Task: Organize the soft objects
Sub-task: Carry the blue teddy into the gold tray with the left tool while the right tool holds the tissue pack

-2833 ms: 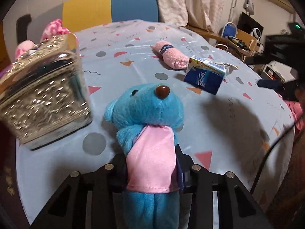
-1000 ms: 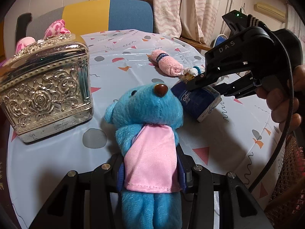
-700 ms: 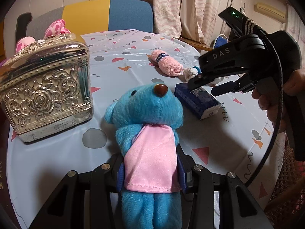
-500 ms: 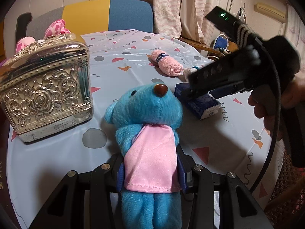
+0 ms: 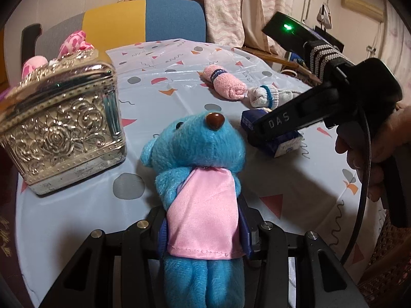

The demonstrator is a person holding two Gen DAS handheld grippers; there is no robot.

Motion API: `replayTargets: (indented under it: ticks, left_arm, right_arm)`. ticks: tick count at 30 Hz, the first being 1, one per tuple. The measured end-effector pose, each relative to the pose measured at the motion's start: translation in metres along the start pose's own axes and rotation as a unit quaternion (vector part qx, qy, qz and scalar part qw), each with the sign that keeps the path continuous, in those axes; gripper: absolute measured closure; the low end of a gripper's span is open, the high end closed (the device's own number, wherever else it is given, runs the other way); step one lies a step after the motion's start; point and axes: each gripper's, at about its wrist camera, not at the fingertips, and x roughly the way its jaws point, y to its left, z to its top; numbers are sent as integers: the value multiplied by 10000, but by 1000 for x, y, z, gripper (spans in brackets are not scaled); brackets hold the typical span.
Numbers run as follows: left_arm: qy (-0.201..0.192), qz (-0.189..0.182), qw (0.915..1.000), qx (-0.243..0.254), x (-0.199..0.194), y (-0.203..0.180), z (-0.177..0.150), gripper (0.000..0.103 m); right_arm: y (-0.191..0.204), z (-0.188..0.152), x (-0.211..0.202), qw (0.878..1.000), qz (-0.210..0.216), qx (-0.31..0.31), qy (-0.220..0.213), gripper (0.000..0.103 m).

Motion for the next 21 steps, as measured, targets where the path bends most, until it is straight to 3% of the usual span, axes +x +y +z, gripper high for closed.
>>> replayTargets:
  ticks: [6, 21]
  left_arm:
    - [207, 0, 9996, -213, -10, 4, 7, 67]
    - [-317, 49, 9985, -451, -82, 15, 26, 67]
  right_arm:
    - [11, -5, 1, 9994, -134, -286, -165, 50]
    - [28, -15, -7, 9974, -306, -552, -341, 50]
